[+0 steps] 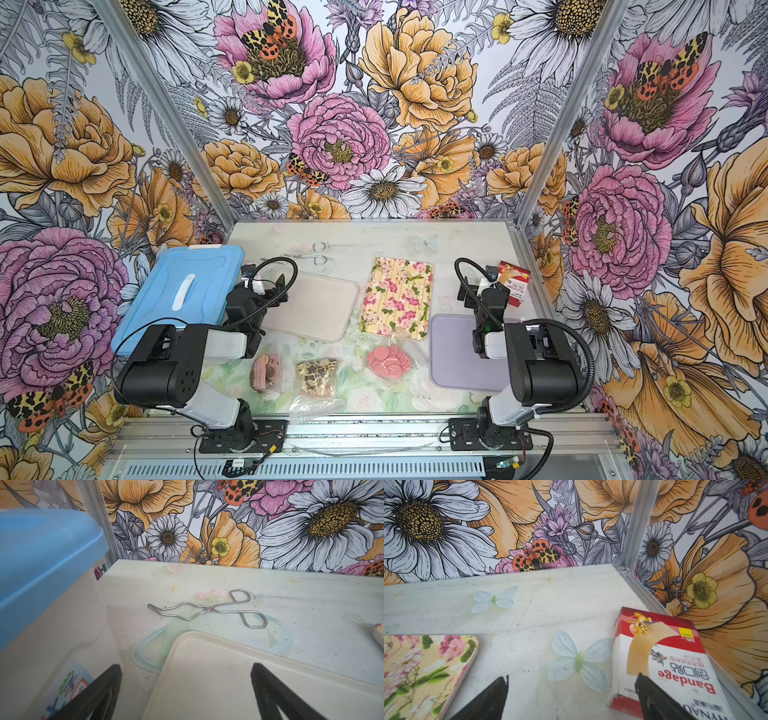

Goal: Pour cookies out of the ziploc bag
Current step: Pick up the ziploc bag from the center of the board.

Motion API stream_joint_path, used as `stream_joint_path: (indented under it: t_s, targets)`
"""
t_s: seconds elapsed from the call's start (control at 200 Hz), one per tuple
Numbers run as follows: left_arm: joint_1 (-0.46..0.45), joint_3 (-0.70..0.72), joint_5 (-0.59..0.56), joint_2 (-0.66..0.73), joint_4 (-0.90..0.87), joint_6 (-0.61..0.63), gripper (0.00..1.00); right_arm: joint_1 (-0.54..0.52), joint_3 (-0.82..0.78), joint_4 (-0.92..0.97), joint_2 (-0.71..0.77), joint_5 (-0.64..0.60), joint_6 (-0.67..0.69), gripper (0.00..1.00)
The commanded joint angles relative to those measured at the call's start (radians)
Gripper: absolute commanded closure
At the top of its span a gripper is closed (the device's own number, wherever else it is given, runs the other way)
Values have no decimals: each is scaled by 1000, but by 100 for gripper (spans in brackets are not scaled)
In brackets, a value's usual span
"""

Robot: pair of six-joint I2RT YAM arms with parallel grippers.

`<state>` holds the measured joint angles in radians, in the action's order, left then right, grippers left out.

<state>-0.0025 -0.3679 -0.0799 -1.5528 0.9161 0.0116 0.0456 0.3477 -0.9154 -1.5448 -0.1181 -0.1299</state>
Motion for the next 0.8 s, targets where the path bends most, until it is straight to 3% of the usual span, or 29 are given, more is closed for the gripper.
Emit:
stream_joint_path:
  t_s: [0.0,0.255,0.315,0.43,0.515,0.64,0.735,0.796]
  targets:
    - [-6,-9,12,9,15,25,1,-1,19,-4,10,16,13,0]
    - [29,-18,69,7,0,0,1,-3,33,19,8,49,27,0]
    - [65,-12,134,7,14,-23,1,-9,48,45,6,75,45,0]
    - [66,-9,174,2,25,-12,1,-47,42,37,6,6,68,0]
    - [72,-2,263,1,41,16,1,-47,42,35,9,4,67,0]
    - [92,1,296,-1,54,1,1,-49,31,18,12,3,67,0]
    - [96,10,316,1,75,0,1,-48,6,35,95,-19,63,1]
    - [86,-3,276,47,6,-1,1,-86,16,134,184,-51,97,8]
